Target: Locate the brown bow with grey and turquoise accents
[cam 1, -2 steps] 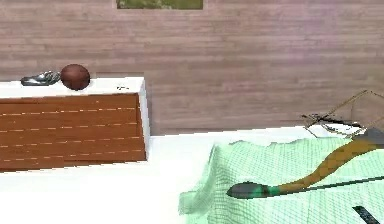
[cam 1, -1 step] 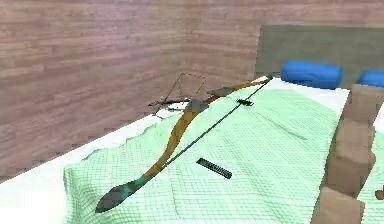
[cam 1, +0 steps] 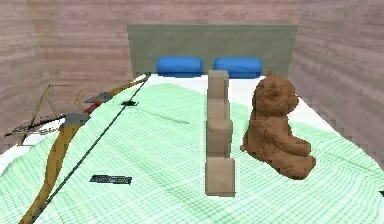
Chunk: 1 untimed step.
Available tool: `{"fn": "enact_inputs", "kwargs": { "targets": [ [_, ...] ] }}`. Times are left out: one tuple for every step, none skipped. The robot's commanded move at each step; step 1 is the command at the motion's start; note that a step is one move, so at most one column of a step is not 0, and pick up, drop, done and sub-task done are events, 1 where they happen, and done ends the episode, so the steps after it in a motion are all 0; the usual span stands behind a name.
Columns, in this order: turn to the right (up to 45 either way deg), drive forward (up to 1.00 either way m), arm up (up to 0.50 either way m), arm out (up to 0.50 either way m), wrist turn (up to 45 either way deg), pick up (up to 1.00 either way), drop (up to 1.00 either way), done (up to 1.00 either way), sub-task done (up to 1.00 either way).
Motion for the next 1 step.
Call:
{"fn": "enact_inputs", "kwargs": {
  "targets": [
    [0.0,0.00,0.00,0.00,0.0,0.00,0.00,1.00,0.00]
  ]
}}
